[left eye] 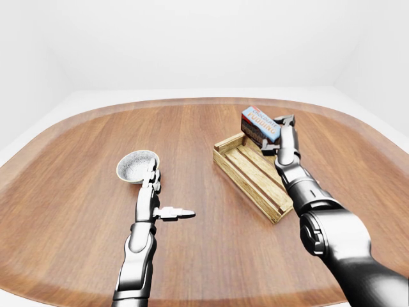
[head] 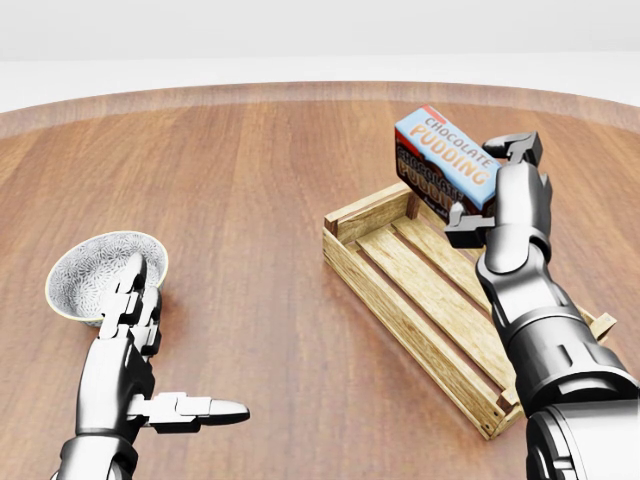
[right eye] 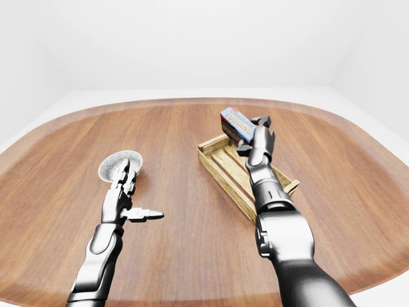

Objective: Pick up the chocolate pudding and put it in the tray.

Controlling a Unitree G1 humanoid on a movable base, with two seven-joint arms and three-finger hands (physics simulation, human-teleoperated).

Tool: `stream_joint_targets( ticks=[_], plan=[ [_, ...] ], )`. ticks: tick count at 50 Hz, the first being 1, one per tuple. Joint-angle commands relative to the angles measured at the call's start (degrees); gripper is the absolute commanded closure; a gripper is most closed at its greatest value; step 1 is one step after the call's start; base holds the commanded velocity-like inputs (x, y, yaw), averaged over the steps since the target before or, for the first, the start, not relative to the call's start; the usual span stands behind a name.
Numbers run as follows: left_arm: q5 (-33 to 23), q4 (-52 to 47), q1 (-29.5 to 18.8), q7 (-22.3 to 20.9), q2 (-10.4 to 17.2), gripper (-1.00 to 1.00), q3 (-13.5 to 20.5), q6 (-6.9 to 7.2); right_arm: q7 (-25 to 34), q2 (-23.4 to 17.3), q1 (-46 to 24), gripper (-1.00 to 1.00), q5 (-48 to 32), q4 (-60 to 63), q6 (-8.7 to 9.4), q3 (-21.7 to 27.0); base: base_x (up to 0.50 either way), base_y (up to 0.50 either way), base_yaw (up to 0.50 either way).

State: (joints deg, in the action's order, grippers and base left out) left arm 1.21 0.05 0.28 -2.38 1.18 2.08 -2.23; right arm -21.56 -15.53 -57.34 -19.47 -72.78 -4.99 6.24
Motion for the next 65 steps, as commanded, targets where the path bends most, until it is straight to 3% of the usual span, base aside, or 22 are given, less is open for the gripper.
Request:
stream_joint_targets(
  ticks=[1, 6, 14, 26, 30, 36, 65],
  plan=[
    [0.8, 0.0, -0.1, -0.8, -0.1, -1.00, 0.1, 0.76, -6.3, 0.2, 1.8, 1.00, 2.3, 0.0, -0.01, 0.5, 0.00, 0.00, 0.00],
    [0.7, -0.5, 0.2, -0.8, -0.2, -1.00, 0.0, 1.00, -8.4, -0.1, 1.6, 1.00, 4.3, 0.9, -0.01, 1.3, 0.00, 0.00, 0.00],
    [0.7, 0.5, 0.1, -0.9, -0.2, -1.00, 0.0, 0.04, -7.5, 0.1, 2.8, 1.00, 6.3, 1.6, -0.01, 1.1, 0.00, 0.00, 0.00],
    [0.7, -0.2, 0.0, -0.9, -0.1, -1.00, 0.0, 0.85, -6.2, 1.7, 5.5, 1.00, 7.1, 3.0, -0.01, 0.4, 0.00, 0.00, 0.00],
    [0.6, 0.3, 0.0, -0.9, -0.2, -1.00, 0.0, 0.32, -5.6, 2.4, 6.6, 1.00, 7.5, 3.5, -0.01, 0.3, 0.00, 0.00, 0.00],
    [0.6, -0.4, 0.2, -0.9, -0.2, -1.00, 0.0, 0.88, -4.6, 3.0, 7.6, 1.00, 8.1, 3.9, -0.01, 0.1, 0.00, 0.00, 0.00],
    [0.7, 0.6, -0.3, -0.7, -0.1, -1.00, 0.1, 0.38, -5.1, 2.4, 10.3, 1.00, 7.6, 0.7, -0.01, 0.8, 0.00, 0.00, 0.00]
  ],
)
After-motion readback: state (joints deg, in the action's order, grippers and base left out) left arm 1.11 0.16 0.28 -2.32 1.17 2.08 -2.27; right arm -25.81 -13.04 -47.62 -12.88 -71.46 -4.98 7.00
